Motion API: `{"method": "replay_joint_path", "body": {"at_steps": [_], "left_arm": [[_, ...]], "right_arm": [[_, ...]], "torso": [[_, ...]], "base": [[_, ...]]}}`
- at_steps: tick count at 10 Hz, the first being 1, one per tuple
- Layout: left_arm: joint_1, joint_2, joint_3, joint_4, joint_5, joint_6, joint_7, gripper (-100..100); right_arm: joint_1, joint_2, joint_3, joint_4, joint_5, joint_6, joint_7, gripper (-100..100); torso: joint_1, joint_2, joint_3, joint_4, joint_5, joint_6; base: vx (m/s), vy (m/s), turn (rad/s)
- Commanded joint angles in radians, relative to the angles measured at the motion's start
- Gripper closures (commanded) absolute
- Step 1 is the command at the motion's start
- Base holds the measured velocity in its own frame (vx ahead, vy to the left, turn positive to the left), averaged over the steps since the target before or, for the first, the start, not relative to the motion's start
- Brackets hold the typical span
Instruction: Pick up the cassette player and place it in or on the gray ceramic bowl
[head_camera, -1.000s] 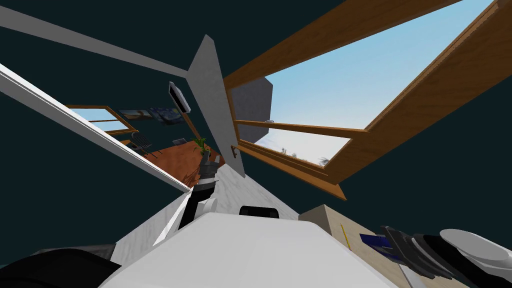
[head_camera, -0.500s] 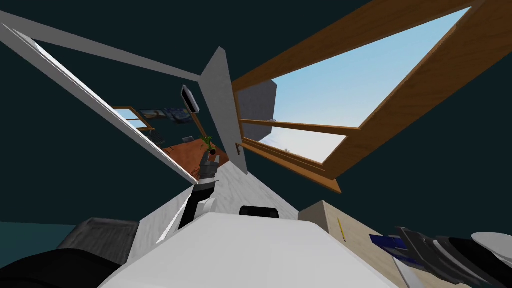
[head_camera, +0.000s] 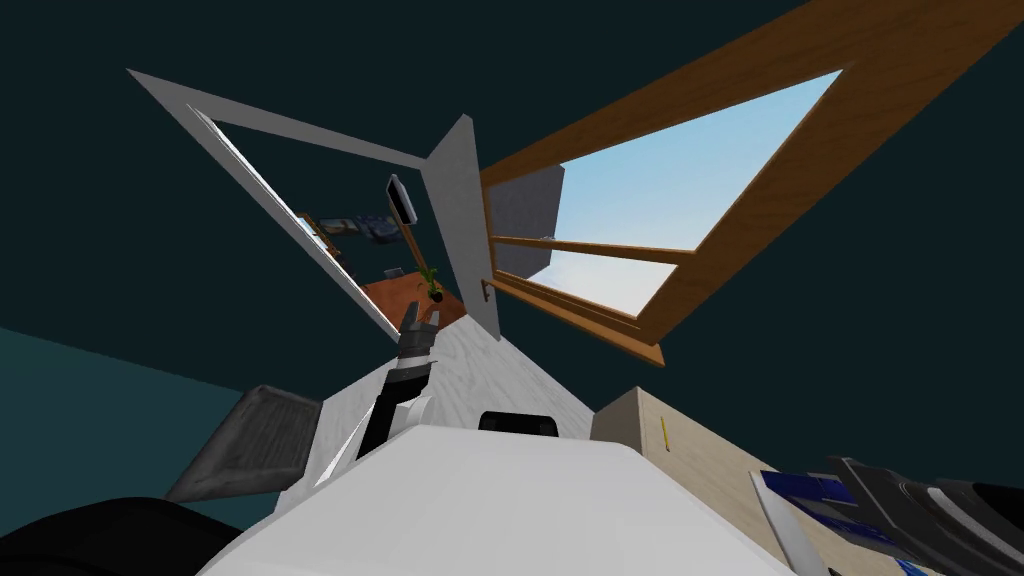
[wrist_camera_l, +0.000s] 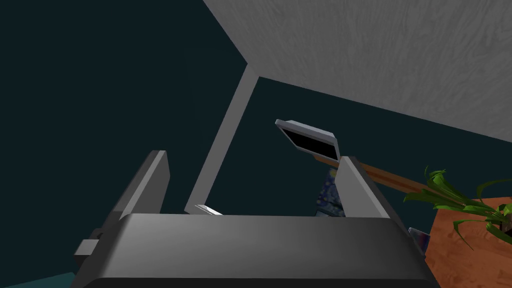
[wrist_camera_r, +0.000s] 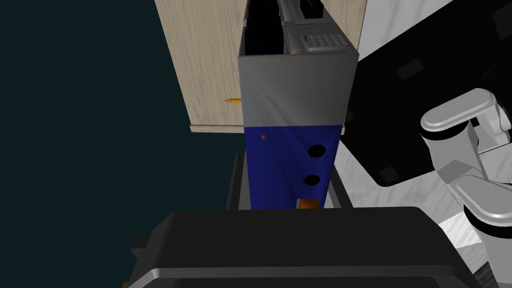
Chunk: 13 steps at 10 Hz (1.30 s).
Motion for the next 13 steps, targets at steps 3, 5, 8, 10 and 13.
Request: {"method": "replay_joint_path", "body": {"at_steps": [3,5,8,10,13], "left_arm": [[0.000,0.000,0.000,0.000,0.000,0.000,0.000,0],[0.000,0.000,0.000,0.000,0.000,0.000,0.000,0],[0.000,0.000,0.000,0.000,0.000,0.000,0.000,0],[0.000,0.000,0.000,0.000,0.000,0.000,0.000,0],[0.001,0.000,0.000,0.000,0.000,0.000,0.000,0]], "right_arm": [[-0.014,-0.042,-0.022,0.040,-0.015,-0.062,0.006,100],[-0.023,-0.059,-0.026,0.050,-0.021,-0.088,0.008,100],[-0.047,-0.081,-0.021,0.039,-0.022,-0.121,0.001,100],[-0.055,-0.088,-0.008,0.018,-0.012,-0.125,-0.011,100],[-0.057,-0.085,0.014,-0.012,0.005,-0.122,-0.028,100]], "torso": [[-0.003,0.000,0.000,0.000,0.000,0.000],[-0.006,-0.003,-0.002,0.000,-0.001,0.000],[-0.007,-0.004,-0.002,0.000,-0.001,-0.001],[-0.004,-0.007,-0.004,-0.001,-0.001,0.000],[-0.011,-0.008,-0.005,-0.002,-0.003,0.002]], "base": [[-0.201,-0.116,0.094],[-0.155,-0.151,0.043],[-0.162,-0.158,0.003],[-0.097,-0.141,-0.077],[-0.087,-0.202,-0.147]]}}
